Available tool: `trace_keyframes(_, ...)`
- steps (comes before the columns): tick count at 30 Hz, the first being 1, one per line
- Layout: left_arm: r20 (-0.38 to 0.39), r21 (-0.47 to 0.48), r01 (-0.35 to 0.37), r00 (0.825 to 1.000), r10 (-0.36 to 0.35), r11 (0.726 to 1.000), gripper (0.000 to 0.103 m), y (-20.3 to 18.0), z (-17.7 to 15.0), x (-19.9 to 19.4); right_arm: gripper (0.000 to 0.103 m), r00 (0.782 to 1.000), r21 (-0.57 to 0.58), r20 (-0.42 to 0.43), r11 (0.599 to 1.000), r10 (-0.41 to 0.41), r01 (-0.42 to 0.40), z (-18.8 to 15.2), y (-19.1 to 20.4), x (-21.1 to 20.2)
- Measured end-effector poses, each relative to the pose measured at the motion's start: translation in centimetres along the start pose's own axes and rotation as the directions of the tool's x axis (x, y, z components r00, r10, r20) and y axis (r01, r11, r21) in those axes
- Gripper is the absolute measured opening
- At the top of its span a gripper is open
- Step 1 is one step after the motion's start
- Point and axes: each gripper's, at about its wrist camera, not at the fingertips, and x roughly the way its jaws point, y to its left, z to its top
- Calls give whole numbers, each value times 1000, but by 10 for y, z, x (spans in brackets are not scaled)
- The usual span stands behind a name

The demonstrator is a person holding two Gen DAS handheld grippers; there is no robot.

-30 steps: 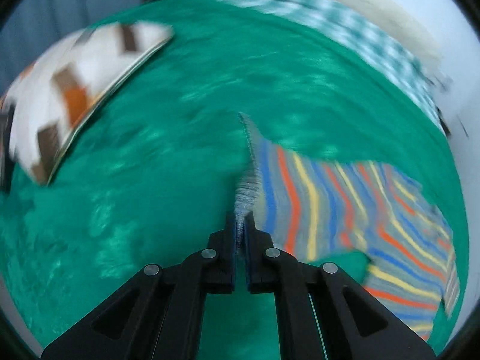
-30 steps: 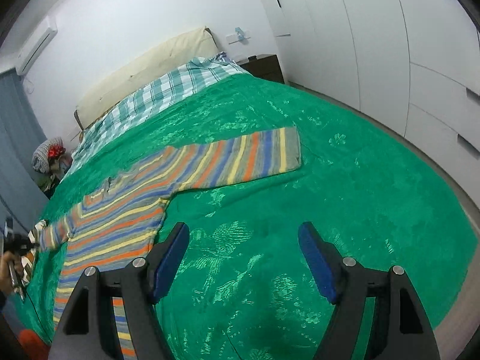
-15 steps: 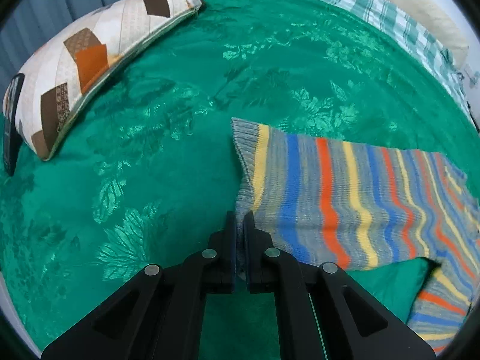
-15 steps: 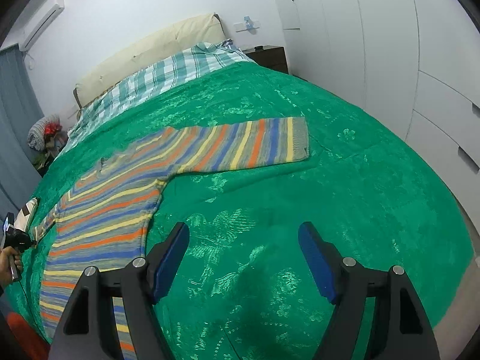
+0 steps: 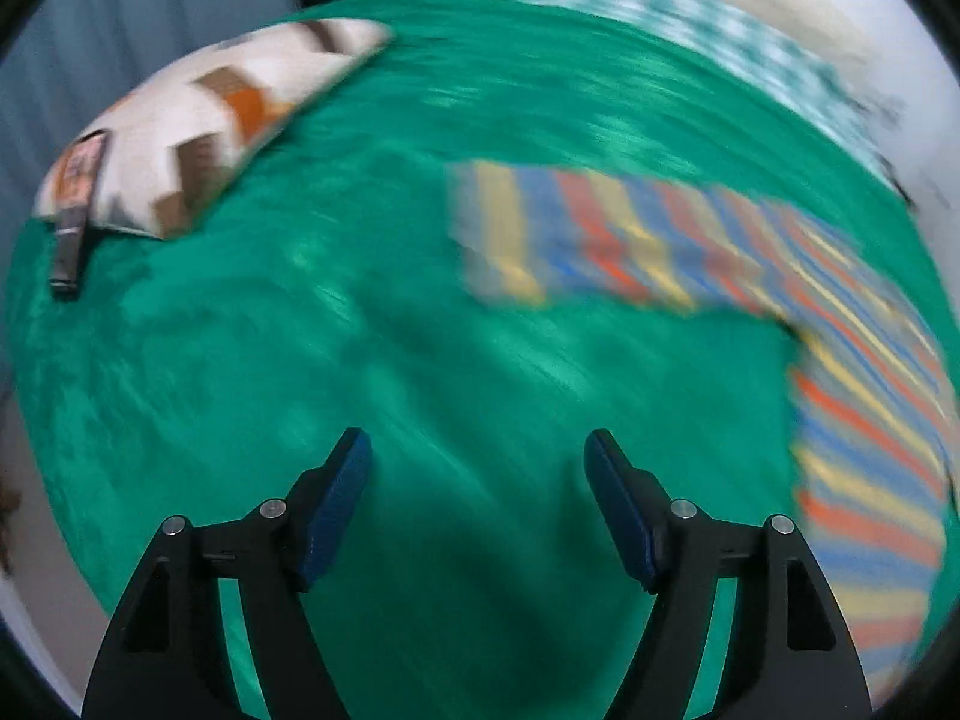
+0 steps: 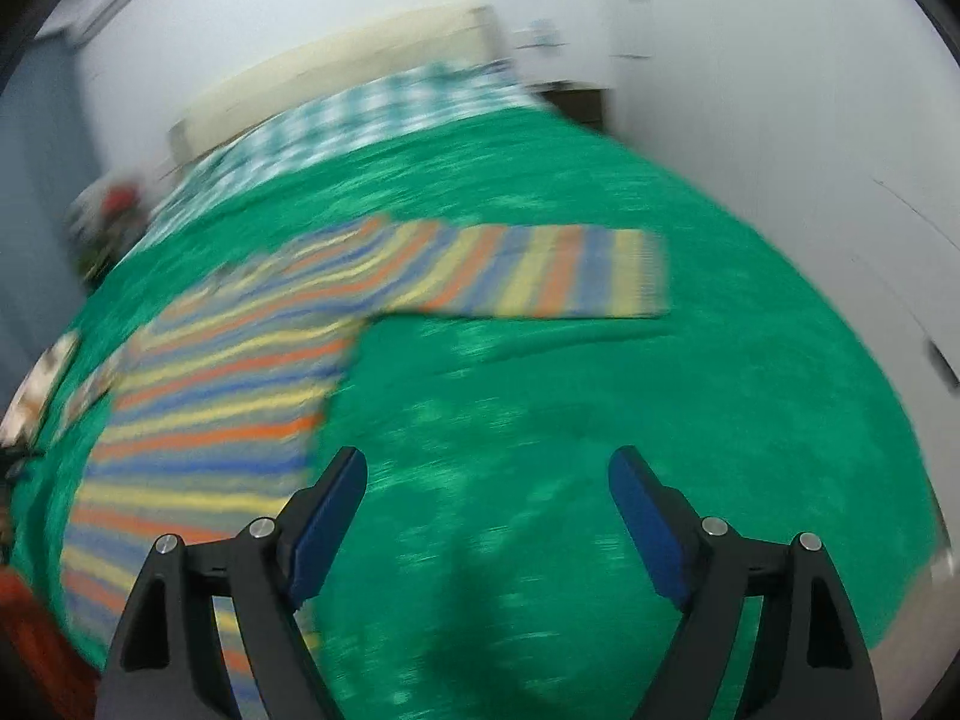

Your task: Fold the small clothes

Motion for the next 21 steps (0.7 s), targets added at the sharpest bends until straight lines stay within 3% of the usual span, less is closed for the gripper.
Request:
trace_keyframes(4, -47, 188, 154, 988, -148, 970, 79, -68, -51, -20, 82, 984, -104, -79, 980, 159, -167, -4, 45, 8)
trace_keyframes(5, -62, 221, 173, 985, -163, 960, 81, -78, -61, -22, 82, 972, -129, -126, 968, 201, -217, -8, 60, 13)
trace_keyframes(7, -116, 333, 196, 979, -166, 922, 82, -107, -97, -21, 82, 957, -180, -203, 953, 207, -244, -20, 78, 24)
trace_keyframes(9, -135, 426, 122, 988, -70, 897, 83, -119, -125, -13, 82, 937, -267, -336, 945, 94, -190, -44, 91, 44)
trace_keyframes(11, -96, 472, 52, 995, -8, 880, 86, -116, -141, -15, 81, 896, -326, -428, 945, -116, -34, -66, 81, 60)
trace_keyframes(14, -69, 437, 11, 997, 22, 900, 87, -96, -141, -27, 82, 905, -211, -382, 971, -189, 113, -62, 47, 36)
trace_keyframes(16, -29, 374, 23, 999, -13, 927, 87, -83, -130, -39, 82, 923, -176, -320, 971, -215, 165, -54, 40, 21)
trace_keyframes(19, 43, 255, 57, 997, -71, 965, 95, -70, -98, -45, 83, 973, -123, -160, 982, -163, 144, -39, 39, -2)
trace_keyframes(21, 85, 200, 68, 993, -86, 977, 97, -65, -75, -40, 84, 992, -71, -54, 991, -118, 114, -27, 36, -9)
